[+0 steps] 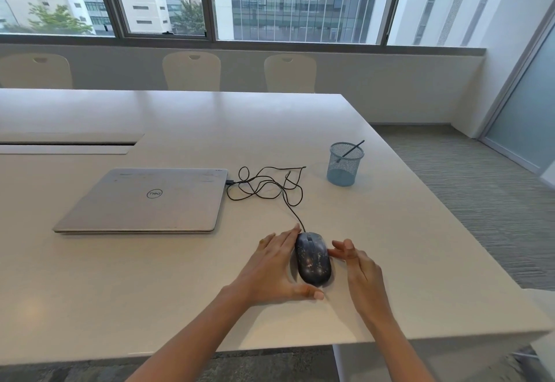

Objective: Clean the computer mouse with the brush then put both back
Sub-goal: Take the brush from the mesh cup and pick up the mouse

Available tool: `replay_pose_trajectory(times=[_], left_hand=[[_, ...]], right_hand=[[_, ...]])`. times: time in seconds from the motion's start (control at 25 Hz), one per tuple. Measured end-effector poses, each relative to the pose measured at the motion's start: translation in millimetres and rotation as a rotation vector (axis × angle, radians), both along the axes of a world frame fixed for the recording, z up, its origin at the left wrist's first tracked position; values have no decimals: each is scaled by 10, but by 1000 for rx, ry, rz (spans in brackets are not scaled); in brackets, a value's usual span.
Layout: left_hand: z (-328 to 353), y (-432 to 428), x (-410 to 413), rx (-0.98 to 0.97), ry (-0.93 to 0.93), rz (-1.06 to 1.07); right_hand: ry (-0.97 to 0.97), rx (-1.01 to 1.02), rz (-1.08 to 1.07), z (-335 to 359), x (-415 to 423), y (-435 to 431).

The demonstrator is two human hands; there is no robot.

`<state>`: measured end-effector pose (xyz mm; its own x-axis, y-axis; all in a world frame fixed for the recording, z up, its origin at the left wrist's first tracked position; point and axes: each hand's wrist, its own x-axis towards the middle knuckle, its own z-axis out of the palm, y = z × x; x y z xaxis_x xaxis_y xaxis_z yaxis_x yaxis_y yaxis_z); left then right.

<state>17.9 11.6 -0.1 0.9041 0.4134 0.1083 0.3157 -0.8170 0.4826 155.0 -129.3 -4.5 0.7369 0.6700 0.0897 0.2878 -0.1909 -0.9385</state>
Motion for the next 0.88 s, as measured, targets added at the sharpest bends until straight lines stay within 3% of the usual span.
replay_pose_trajectory(times=[0.88], left_hand=[[35,-5,31,-75,-64,54]], right_hand=[[-31,-5,8,-53,15,19]])
